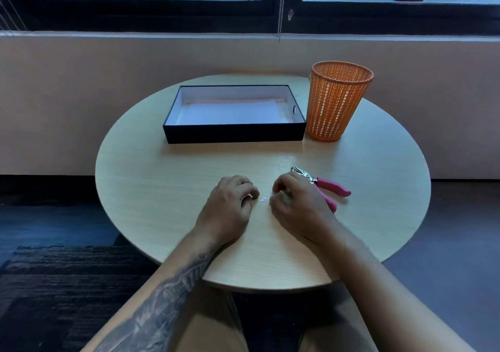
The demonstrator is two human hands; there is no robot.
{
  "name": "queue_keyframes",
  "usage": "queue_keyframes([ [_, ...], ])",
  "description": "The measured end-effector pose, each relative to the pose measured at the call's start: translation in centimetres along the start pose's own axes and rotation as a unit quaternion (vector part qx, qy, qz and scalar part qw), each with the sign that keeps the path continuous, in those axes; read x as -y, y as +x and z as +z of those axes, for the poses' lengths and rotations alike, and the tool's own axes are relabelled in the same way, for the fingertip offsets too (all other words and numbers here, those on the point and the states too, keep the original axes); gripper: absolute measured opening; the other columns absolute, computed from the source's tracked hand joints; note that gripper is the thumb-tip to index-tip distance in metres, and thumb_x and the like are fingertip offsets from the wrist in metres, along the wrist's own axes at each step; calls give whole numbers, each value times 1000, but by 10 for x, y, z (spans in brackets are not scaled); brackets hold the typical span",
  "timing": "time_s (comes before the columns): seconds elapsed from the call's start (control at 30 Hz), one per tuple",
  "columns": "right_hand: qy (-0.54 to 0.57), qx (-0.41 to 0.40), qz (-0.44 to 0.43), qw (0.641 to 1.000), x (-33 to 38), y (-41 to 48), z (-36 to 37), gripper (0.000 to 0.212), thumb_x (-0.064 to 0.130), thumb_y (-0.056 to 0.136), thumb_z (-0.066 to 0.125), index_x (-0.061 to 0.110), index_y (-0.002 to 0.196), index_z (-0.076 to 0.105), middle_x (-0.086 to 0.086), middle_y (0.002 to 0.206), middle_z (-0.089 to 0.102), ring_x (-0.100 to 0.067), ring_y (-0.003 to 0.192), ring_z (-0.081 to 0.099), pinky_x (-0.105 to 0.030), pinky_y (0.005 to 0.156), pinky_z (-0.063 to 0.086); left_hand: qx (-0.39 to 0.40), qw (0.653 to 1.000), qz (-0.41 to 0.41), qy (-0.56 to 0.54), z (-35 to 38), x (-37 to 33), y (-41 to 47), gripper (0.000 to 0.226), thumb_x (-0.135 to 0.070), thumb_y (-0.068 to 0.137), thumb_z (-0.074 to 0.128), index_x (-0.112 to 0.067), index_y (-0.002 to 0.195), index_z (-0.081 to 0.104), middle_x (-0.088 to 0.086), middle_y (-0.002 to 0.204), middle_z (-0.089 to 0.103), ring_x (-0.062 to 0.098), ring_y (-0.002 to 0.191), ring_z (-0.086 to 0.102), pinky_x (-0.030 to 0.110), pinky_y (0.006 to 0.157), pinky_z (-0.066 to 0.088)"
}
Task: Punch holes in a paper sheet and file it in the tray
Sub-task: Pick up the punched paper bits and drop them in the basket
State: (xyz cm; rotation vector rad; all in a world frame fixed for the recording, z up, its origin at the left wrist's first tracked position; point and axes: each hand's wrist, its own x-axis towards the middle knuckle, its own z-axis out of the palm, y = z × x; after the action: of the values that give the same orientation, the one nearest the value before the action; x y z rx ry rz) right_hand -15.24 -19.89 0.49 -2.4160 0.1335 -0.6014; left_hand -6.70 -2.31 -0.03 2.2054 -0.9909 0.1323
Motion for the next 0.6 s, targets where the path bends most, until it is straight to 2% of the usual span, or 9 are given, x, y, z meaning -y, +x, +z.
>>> queue_keyframes([
  [0.13,24,-25,19,999,-3,0,2,14,10,81,62,21,86,68,13,94,63,-5,89,61,-30,78,52,-2,1000,-5,-3,1,2,0,23,-15,85,50,-27,89,70,-16,102,63,8,106,49,37,93,45],
  [0.23,9,-17,0,1000,-4,0,4,18,7,79,62,20,82,75,11,95,65,-6,92,62,-31,81,53,4,1000,1,-1,-1,-1,-1,27,-15,83,48,-27,90,71,-15,104,63,10,108,50,38,95,45],
  [0.37,-9,34,-20,999,-6,0,0,26,20,81,55,29,86,79,12,105,66,-10,103,60,-34,87,51,35,999,28,11,-3,-2,-3,33,-16,84,49,-31,97,75,-11,114,63,12,116,50,37,99,42],
  [0.5,26,7,6,1000,-1,0,0,37,24,77,44,24,92,77,11,104,68,-9,102,62,-36,87,52,-6,999,-3,-31,-2,0,-2,30,-8,87,51,-26,98,71,-14,110,63,8,111,51,34,96,46],
  [0.6,-48,42,-28,998,-1,-2,0,38,17,83,48,30,103,77,13,114,67,-9,108,55,-35,91,49,-16,1000,-8,-24,-2,-1,-1,27,-6,88,51,-24,97,69,-14,107,63,7,107,51,34,94,46],
])
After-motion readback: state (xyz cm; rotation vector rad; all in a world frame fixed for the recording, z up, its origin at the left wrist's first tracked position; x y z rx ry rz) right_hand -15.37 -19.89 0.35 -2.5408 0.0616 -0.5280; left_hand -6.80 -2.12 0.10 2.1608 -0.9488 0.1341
